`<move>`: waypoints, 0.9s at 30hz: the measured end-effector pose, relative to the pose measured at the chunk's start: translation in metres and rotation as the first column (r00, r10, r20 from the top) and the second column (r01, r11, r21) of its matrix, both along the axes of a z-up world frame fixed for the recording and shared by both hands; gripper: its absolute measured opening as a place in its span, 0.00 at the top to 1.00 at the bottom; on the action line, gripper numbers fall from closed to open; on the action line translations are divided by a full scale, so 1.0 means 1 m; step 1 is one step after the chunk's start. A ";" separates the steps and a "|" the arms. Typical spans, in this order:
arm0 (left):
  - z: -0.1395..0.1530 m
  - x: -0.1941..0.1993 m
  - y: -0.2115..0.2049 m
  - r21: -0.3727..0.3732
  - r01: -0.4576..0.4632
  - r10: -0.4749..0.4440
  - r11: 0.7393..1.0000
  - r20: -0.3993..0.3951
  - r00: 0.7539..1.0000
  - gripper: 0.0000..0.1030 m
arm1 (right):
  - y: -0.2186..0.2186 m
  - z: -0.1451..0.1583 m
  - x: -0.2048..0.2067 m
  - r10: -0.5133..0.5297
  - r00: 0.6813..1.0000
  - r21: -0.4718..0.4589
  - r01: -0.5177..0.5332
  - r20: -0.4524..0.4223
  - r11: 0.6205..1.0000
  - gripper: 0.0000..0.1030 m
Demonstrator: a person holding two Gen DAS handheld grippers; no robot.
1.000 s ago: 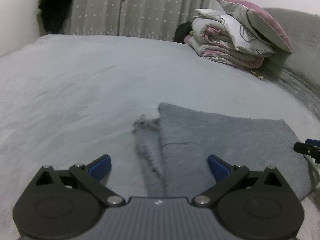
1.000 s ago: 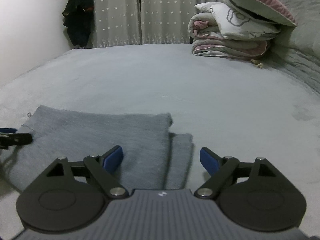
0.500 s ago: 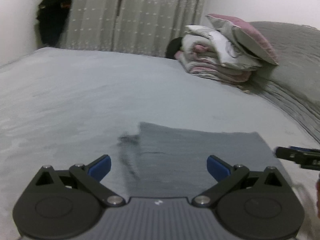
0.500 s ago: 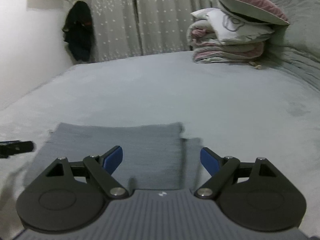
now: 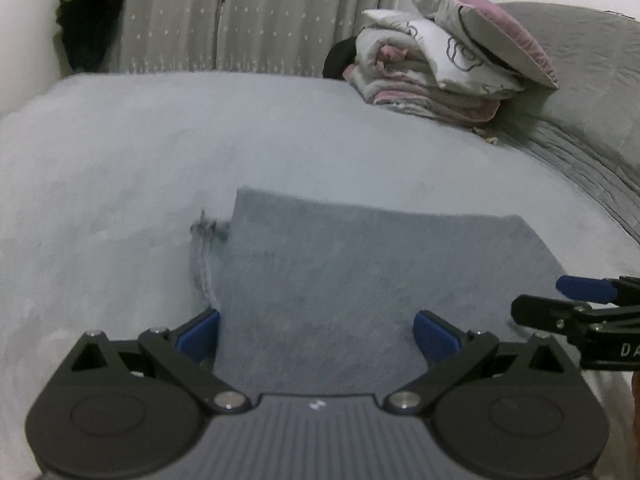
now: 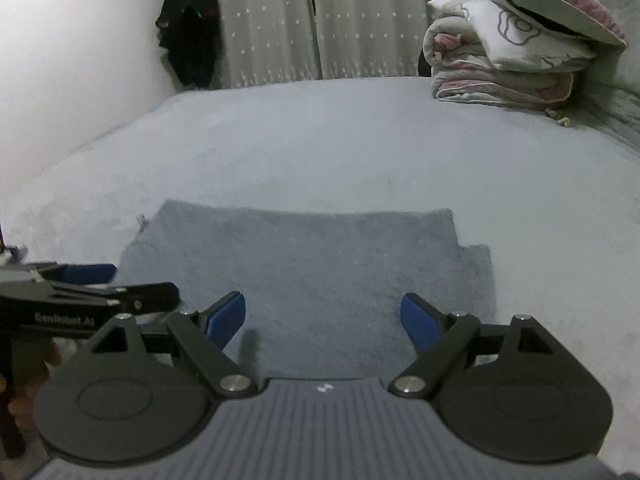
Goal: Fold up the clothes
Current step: 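Open both tools and press the folded sweater flat, then move both tools to the folded sweater edge and close on it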
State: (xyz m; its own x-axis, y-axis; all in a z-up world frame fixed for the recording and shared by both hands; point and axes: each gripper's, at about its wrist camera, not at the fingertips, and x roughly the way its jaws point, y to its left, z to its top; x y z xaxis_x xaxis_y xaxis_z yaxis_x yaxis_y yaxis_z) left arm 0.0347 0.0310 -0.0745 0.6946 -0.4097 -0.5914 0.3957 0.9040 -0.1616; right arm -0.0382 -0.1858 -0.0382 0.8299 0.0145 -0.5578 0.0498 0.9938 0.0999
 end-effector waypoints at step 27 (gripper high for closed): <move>0.002 -0.010 0.081 0.055 -0.026 0.028 0.998 -0.038 0.999 0.01 | -0.081 -0.005 -0.046 -0.184 0.982 0.001 0.184 -0.041 0.983 0.11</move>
